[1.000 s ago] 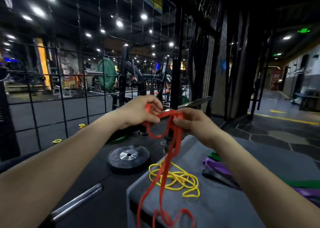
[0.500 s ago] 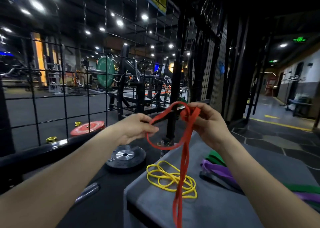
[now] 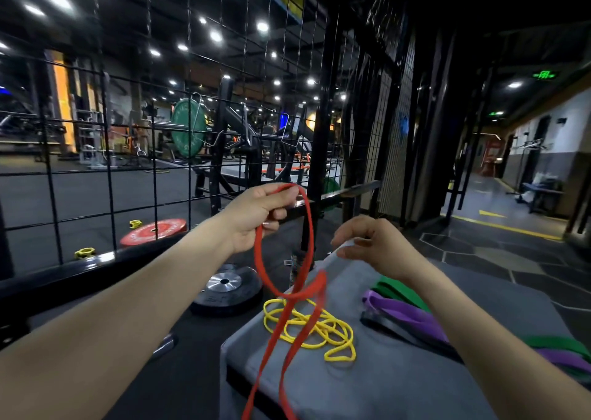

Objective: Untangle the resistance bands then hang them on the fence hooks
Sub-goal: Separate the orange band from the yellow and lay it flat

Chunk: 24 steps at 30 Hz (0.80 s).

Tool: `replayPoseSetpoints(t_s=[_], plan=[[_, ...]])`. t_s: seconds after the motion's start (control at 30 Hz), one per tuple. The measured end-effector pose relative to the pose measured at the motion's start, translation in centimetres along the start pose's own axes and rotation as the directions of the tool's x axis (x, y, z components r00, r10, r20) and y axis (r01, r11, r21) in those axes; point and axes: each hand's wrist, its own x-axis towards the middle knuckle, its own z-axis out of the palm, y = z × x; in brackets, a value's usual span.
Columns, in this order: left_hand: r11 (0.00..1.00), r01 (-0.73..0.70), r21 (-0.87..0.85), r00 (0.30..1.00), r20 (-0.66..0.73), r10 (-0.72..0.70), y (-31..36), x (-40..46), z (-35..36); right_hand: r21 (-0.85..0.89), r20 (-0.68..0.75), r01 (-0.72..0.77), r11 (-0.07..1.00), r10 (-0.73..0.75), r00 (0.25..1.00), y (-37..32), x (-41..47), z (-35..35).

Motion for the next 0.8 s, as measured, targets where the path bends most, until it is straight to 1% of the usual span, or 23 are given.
replayPoseSetpoints(t_s=[0.03, 0.1, 0.17, 0.23, 0.3, 0.33, 0.4, 0.47, 0.57, 0.67, 0.73, 0.8], plan=[[1.0, -0.012, 0.009, 1.0, -0.024, 0.012, 0.2, 0.2, 0.0, -0.024, 0.0, -0.003, 1.0, 0.003, 1.0, 0.2, 0.0, -0.1], [0.996, -0.034, 0.087, 0.998, -0.056, 0.039, 0.3, 0.4, 0.2, -0.03, -0.016, -0.014, 0.999, 0.013, 1.0, 0.4, 0.1, -0.2], [0.989, -0.047, 0.143, 0.997, -0.059, 0.056, 0.3, 0.5, 0.5, 0.042, -0.049, -0.022, 0.999, 0.024, 0.998, 0.3, 0.4, 0.0], [0.989, -0.064, 0.135, 0.996, -0.057, 0.073, 0.3, 0.7, 0.8, 0.16, -0.061, -0.011, 0.987, 0.021, 0.998, -0.6, 0.8, 0.6], [0.986, -0.096, 0.134, 0.993, -0.056, 0.104, 0.5, 0.9, 1.2, 0.284, -0.013, -0.006, 0.959, 0.01, 1.0, -1.8, 1.2, 1.5], [0.984, -0.11, 0.139, 0.992, -0.048, 0.118, 0.7, 0.9, 1.4, 0.319, 0.016, -0.017, 0.948, 0.012, 1.0, -2.3, 1.5, 2.0], [0.982, -0.122, 0.143, 0.991, -0.026, 0.127, 1.1, 1.0, 1.8, 0.31, 0.032, -0.031, 0.95, 0.023, 0.999, -3.0, 2.1, 3.0], [0.987, -0.12, 0.104, 0.992, -0.024, 0.123, 1.3, 1.1, 1.8, 0.285, 0.001, -0.026, 0.958, 0.027, 1.0, -3.3, 2.5, 3.5], [0.991, -0.106, 0.083, 0.992, -0.057, 0.111, 1.2, 1.2, 1.0, 0.362, -0.077, -0.081, 0.928, 0.116, 0.99, -3.2, 2.7, 3.4], [0.976, -0.067, 0.206, 0.991, -0.101, 0.09, 0.3, 1.3, -0.1, 0.469, -0.149, -0.133, 0.873, 0.227, 0.962, -2.5, 2.6, 2.8], [0.943, -0.048, 0.33, 0.99, -0.11, 0.089, -0.4, 1.4, -0.5, 0.528, -0.181, -0.155, 0.835, 0.289, 0.94, -2.1, 2.6, 2.4], [0.909, -0.033, 0.415, 0.99, -0.11, 0.086, -1.0, 1.6, -0.5, 0.579, -0.212, -0.159, 0.799, 0.336, 0.918, -1.7, 2.6, 2.2]])
